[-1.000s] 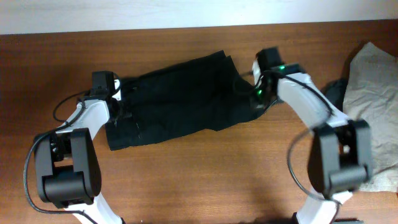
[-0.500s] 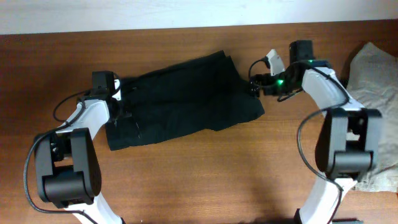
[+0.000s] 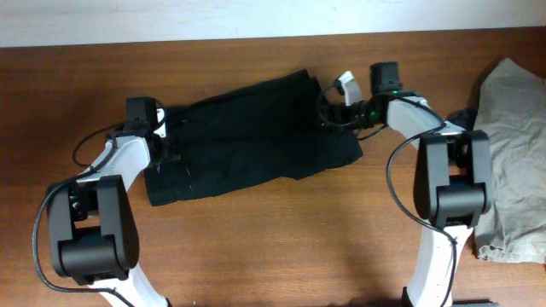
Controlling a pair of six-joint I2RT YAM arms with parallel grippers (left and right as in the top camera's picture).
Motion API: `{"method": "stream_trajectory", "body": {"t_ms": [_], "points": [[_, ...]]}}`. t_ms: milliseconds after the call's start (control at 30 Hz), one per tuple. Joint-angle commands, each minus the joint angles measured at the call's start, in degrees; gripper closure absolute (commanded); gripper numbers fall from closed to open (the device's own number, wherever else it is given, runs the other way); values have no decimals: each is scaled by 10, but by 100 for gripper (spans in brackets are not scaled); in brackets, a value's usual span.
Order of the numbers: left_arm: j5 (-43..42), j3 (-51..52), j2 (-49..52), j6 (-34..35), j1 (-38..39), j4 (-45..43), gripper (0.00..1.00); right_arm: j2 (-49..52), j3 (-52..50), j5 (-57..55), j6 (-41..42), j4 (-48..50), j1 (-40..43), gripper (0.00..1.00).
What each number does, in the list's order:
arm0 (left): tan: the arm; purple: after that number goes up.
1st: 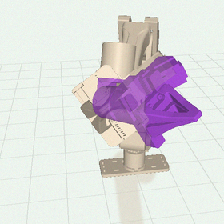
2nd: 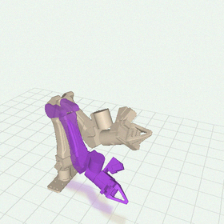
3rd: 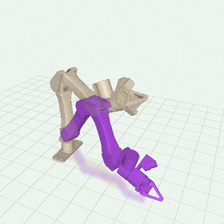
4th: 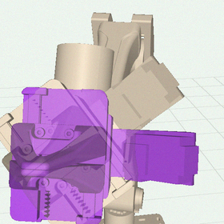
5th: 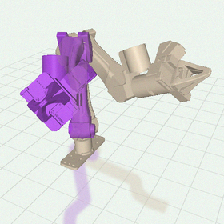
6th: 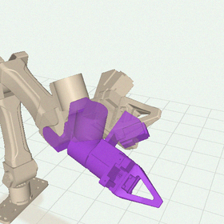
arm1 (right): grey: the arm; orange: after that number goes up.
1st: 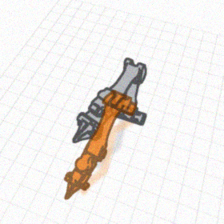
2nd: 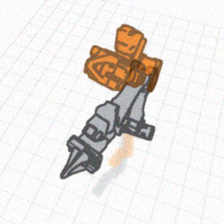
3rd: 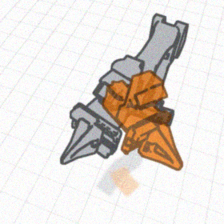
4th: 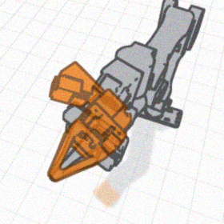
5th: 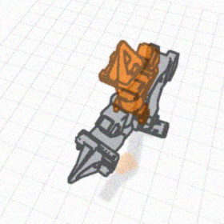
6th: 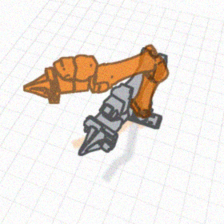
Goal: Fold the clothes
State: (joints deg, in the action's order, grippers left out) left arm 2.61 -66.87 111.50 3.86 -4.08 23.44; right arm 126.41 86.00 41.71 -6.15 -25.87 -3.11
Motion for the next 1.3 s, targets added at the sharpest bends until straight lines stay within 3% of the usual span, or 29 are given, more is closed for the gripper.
{"method": "stream_trajectory", "body": {"t_ms": [0, 33, 67, 100, 133, 167, 200, 300, 400, 533, 700, 933, 1267], "points": [[26, 6, 29, -9, -4, 6, 99, 23, -2, 3, 13, 0, -36, 1], [26, 6, 29, -10, -4, 6, 99, 23, -2, 3, 13, 0, -41, 0], [26, 6, 29, -10, -4, 6, 99, 23, -1, 3, 14, 0, -43, 7], [26, 6, 29, -9, -4, 6, 99, 23, -2, -3, 24, 2, -44, 26], [16, 6, 29, -10, -4, 6, 100, 23, -1, -3, 27, 6, -44, 60], [0, 5, 27, -10, -4, 9, 100, 23, 1, -5, 42, 9, -42, 84], [-12, 4, 24, -9, -4, 12, 100, 23, 5, -5, 55, 10, -40, 96], [-39, -12, 1, -9, -4, 33, 99, 20, 39, -5, 73, -16, -31, 96], [-39, -48, -56, -10, -4, 68, 100, 9, 119, -54, 70, -125, -14, 96], [-39, -90, -168, -9, -4, 84, 99, -7, 279, -261, 49, -333, -1, 96], [-39, -94, -322, -9, -5, 102, 100, -14, 463, -495, 52, -513, -19, 96], [-39, -94, -407, -9, -5, 160, 99, -2, 491, -509, 69, -524, -107, 96], [-80, -94, -429, -9, -5, 219, 99, 84, 489, -557, 88, -497, -262, 96]]}}
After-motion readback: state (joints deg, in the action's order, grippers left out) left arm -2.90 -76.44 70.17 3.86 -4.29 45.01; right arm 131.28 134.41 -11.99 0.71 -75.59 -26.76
